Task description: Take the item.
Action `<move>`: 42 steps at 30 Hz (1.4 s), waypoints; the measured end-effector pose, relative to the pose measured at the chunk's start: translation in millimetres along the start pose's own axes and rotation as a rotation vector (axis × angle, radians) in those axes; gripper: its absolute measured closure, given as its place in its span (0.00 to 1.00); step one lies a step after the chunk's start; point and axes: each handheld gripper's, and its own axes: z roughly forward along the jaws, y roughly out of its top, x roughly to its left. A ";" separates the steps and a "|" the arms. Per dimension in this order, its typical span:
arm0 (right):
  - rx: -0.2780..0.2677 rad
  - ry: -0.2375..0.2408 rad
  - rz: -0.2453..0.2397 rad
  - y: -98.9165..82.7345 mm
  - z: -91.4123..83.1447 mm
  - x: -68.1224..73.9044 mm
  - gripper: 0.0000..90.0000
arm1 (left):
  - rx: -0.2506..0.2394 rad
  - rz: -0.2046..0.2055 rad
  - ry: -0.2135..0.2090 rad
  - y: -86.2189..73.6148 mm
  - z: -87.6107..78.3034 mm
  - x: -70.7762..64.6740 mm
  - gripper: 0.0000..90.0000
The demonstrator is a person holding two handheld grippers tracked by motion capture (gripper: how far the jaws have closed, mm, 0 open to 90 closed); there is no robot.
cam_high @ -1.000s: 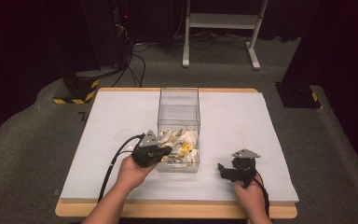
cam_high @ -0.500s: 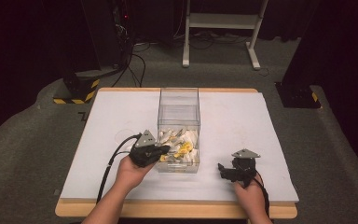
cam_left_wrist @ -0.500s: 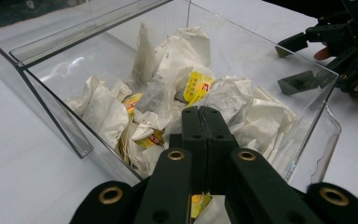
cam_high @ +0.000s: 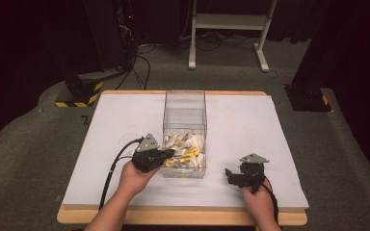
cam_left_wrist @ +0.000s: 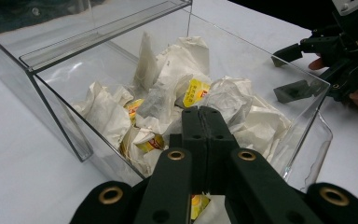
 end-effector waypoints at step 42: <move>-0.001 -0.002 -0.002 -0.1 0.0 0.2 0.13 | -0.153 -0.009 0.009 8.8 -26.3 -3.6 0.99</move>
